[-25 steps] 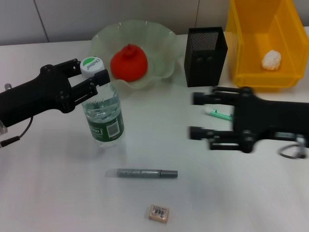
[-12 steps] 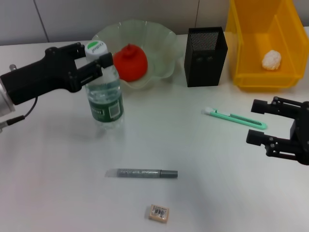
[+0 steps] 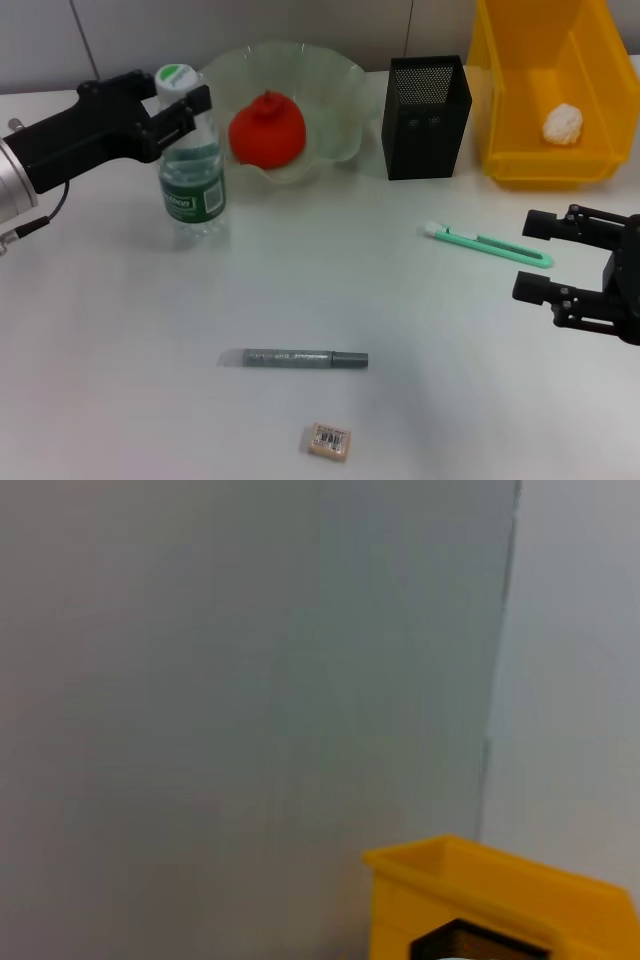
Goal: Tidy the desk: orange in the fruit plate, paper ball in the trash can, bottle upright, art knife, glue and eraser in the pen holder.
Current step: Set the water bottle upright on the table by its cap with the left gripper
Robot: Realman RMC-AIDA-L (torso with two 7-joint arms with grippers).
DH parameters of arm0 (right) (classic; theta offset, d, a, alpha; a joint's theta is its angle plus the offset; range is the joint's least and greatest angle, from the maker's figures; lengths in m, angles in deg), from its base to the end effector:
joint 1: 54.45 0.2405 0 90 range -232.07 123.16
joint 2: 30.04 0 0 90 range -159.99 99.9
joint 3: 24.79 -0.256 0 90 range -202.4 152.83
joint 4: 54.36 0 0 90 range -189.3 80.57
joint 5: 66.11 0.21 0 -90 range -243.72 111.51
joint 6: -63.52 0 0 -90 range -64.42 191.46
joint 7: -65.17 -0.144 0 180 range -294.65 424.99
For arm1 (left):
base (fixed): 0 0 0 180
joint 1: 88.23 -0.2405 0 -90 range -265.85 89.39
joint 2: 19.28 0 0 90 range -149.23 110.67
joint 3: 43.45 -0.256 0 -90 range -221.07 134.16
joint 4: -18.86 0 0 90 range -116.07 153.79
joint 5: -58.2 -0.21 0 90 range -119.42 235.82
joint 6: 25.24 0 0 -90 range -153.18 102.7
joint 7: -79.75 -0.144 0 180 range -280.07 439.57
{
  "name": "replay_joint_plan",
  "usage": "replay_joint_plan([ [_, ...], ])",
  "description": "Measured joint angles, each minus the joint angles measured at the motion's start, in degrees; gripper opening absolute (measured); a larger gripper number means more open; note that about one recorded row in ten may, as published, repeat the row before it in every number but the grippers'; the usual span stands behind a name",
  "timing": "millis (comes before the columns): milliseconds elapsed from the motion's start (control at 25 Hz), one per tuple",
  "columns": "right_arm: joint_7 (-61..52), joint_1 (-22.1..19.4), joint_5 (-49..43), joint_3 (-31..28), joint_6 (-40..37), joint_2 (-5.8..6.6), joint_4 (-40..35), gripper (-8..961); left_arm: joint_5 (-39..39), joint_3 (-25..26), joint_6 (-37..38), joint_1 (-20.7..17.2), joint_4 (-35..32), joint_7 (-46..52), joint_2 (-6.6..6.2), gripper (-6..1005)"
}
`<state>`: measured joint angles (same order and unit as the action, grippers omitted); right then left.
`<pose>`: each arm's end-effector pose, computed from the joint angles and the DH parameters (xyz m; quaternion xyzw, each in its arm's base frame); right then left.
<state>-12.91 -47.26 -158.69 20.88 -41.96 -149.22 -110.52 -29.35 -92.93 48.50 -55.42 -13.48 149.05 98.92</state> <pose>0.2835 0.2336 0.0648 -0.9061 0.1648 0.3492 0.1728 -0.2322 0.3821 0.0081 -0.8878 -0.1762 -0.3324 0.2652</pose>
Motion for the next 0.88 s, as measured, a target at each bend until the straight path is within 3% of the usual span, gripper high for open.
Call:
replay_joint_plan([
  [240, 0.4, 0.3, -0.1, 0.0, 0.0, 0.09, 0.9, 716, 1.8, 0.1, -5.2, 0.2, 0.8, -2.1, 0.40, 441],
  [440, 0.8, 0.6, -0.1, 0.0, 0.0, 0.09, 1.8, 716, 6.1, 0.1, -7.0, 0.4, 3.3, -4.4, 0.40, 440],
  [880, 0.9, 1.3, -0.1, 0.3, 0.4, 0.09, 2.5, 717, 7.3, -0.1, -8.3, 1.1, 6.7, -6.7, 0.53, 440],
])
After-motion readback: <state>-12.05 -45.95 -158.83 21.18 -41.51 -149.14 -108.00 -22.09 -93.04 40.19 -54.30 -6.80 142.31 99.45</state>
